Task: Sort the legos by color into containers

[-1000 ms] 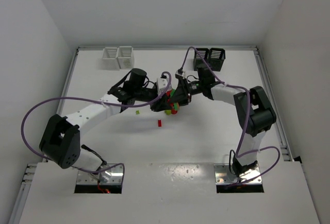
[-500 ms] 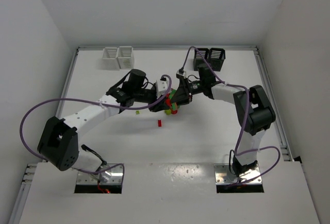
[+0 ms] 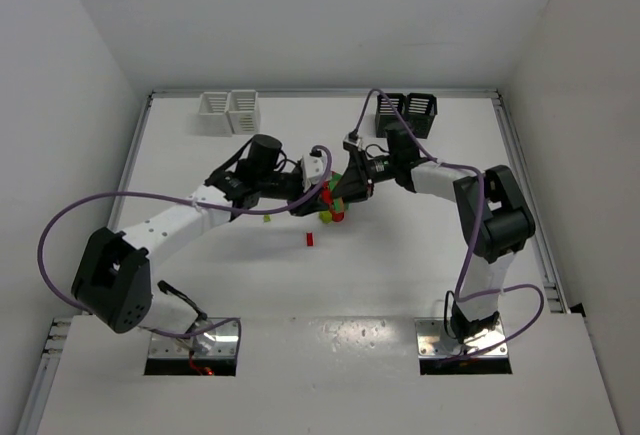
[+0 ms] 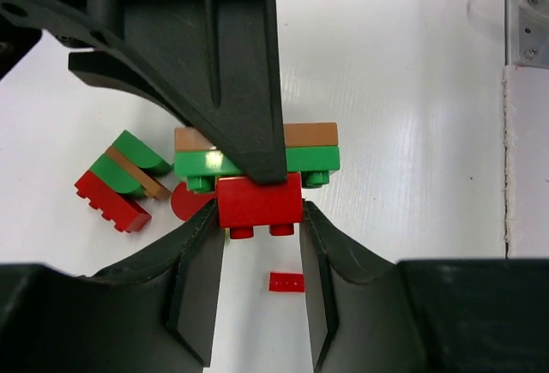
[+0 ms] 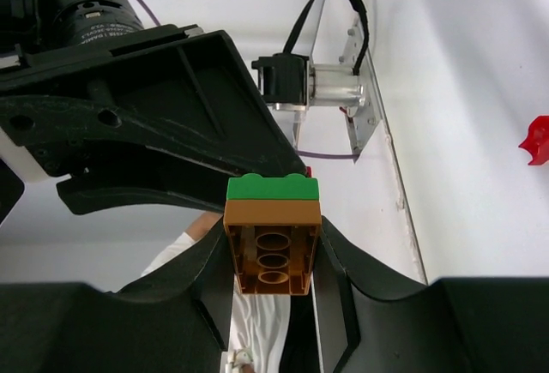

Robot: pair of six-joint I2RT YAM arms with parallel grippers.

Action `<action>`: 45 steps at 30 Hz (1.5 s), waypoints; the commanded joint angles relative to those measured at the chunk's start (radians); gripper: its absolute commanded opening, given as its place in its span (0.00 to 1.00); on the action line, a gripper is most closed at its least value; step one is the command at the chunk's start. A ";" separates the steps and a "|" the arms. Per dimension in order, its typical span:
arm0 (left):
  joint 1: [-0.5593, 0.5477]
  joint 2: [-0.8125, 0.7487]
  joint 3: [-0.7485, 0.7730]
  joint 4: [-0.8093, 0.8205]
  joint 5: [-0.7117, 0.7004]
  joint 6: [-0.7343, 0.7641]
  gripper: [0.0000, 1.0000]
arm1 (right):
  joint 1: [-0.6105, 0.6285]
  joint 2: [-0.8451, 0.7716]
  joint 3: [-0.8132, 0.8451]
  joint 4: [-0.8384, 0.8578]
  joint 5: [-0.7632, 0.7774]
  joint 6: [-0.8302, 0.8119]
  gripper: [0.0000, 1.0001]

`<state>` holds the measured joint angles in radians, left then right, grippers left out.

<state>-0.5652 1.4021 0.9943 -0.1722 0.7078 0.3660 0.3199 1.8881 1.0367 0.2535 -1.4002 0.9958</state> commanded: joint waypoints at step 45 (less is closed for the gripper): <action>0.680 0.830 1.070 -0.188 -0.485 -0.312 0.15 | -0.163 -0.234 0.026 -0.453 0.320 -0.499 0.00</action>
<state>0.1188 2.2131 2.0201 -0.3725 0.2424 0.0551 0.1593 1.6936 1.0386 -0.2115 -1.0752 0.5217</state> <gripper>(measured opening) 0.422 0.371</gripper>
